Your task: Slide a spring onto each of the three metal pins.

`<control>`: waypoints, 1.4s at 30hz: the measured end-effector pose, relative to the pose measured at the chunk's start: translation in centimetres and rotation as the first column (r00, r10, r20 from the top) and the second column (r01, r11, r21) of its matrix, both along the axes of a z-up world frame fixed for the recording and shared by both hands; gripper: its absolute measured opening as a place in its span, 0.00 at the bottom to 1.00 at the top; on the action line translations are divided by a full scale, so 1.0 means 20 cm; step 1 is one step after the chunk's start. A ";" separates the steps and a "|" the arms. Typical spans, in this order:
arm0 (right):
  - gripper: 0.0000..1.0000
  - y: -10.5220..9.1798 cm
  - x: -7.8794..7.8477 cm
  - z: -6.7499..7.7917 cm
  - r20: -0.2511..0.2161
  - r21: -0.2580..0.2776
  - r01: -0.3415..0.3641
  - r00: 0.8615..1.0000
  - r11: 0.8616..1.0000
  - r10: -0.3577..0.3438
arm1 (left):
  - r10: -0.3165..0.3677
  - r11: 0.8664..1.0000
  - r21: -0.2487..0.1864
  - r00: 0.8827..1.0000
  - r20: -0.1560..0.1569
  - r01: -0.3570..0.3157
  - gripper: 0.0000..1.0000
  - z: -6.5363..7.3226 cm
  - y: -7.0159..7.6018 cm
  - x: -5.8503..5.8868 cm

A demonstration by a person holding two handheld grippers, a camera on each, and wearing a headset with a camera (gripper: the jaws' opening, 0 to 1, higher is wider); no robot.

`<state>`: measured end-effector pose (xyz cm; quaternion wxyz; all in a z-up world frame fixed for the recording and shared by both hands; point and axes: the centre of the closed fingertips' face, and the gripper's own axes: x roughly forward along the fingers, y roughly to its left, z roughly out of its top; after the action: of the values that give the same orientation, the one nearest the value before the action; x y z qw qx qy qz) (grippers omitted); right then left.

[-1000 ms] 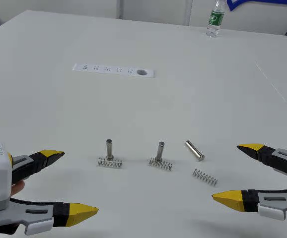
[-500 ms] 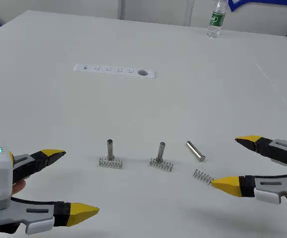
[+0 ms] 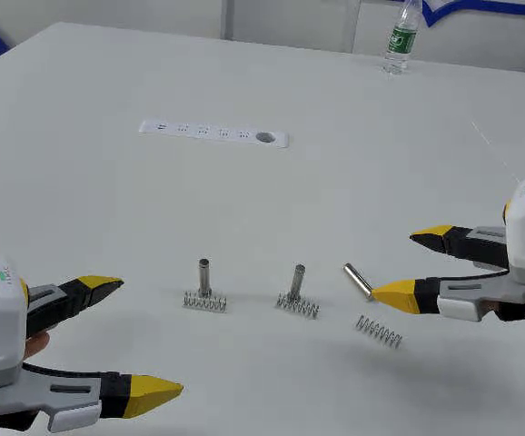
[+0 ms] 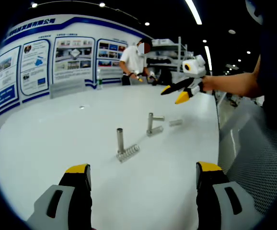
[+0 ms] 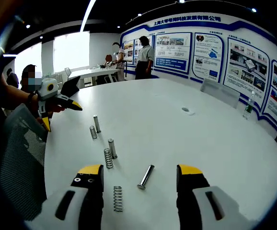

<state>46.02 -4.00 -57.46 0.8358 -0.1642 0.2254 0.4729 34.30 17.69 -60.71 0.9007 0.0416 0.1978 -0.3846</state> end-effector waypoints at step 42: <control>0.21 0.09 0.23 -0.38 -0.204 -0.347 0.140 0.954 0.927 -0.220 | 0.000 1.000 0.000 1.000 -0.003 0.000 0.89 -0.01 0.00 0.00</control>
<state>50.71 -2.27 -65.03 0.8034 -0.2215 0.4144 0.3656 34.26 17.69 -60.92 0.9003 0.0413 0.1992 -0.3848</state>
